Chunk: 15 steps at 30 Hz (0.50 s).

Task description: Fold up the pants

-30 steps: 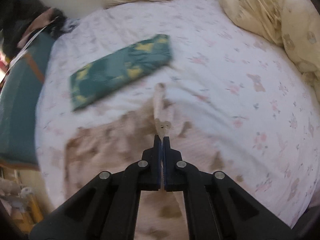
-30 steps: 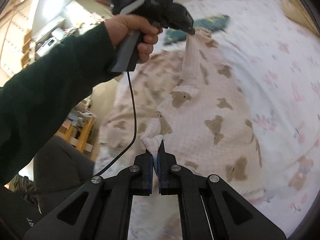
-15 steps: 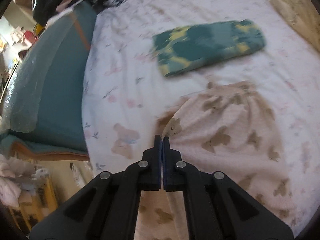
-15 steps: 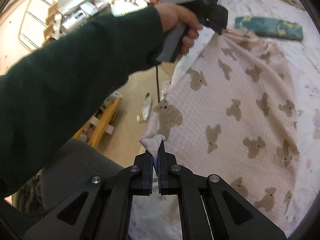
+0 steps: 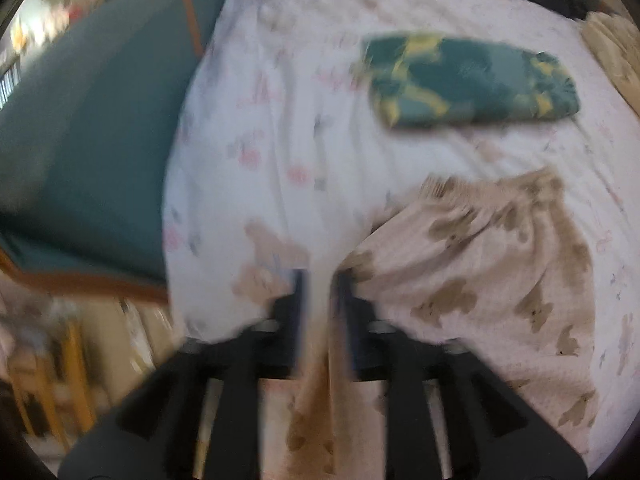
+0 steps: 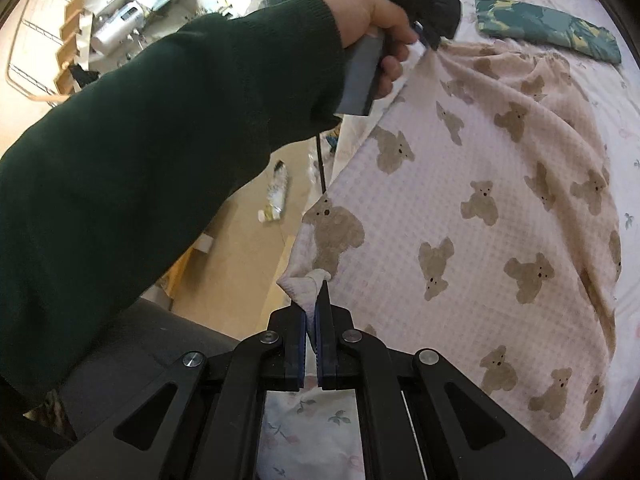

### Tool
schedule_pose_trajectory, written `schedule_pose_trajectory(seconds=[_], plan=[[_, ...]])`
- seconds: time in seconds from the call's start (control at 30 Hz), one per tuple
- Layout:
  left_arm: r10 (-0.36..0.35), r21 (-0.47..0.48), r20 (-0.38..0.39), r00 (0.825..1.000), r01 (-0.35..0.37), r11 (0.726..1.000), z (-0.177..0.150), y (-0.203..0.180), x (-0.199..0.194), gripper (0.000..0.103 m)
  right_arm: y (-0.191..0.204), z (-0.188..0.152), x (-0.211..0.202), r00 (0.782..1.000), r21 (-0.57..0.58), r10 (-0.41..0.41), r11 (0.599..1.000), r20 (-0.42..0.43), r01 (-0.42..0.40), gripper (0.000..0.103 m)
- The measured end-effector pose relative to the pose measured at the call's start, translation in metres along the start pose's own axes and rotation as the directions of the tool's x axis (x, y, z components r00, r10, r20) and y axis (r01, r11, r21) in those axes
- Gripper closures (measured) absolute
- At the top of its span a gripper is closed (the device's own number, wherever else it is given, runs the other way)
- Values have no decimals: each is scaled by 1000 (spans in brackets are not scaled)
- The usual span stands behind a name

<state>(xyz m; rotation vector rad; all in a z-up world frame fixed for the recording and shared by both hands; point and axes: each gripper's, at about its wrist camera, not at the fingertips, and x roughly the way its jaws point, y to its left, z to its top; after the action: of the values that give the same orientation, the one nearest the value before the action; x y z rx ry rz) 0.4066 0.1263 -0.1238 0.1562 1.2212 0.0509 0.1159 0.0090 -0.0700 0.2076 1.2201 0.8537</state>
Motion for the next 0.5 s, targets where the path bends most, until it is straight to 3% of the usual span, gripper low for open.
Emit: schedule_pose_trajectory(seconds=[0.03, 0.07, 0.2, 0.37, 0.5], plan=[[-55, -43, -5, 998, 54, 998, -6, 10, 0, 44, 4, 2, 4, 1000, -4, -22, 1000, -15, 22, 100], [-78, -60, 8, 997, 78, 995, -11, 16, -4, 36, 5, 1, 7, 999, -9, -44, 999, -28, 44, 100], [-197, -94, 79, 977, 204, 974, -43, 54, -45, 33, 5, 0, 13, 996, -17, -72, 997, -54, 72, 100], [-195, -227, 127, 973, 220, 949, -97, 116, -104, 31, 15, 5, 18, 997, -24, -75, 997, -22, 75, 100], [-220, -290, 111, 969, 243, 926, -149, 151, -140, 27, 31, 8, 29, 998, -61, -59, 996, -4, 58, 100]])
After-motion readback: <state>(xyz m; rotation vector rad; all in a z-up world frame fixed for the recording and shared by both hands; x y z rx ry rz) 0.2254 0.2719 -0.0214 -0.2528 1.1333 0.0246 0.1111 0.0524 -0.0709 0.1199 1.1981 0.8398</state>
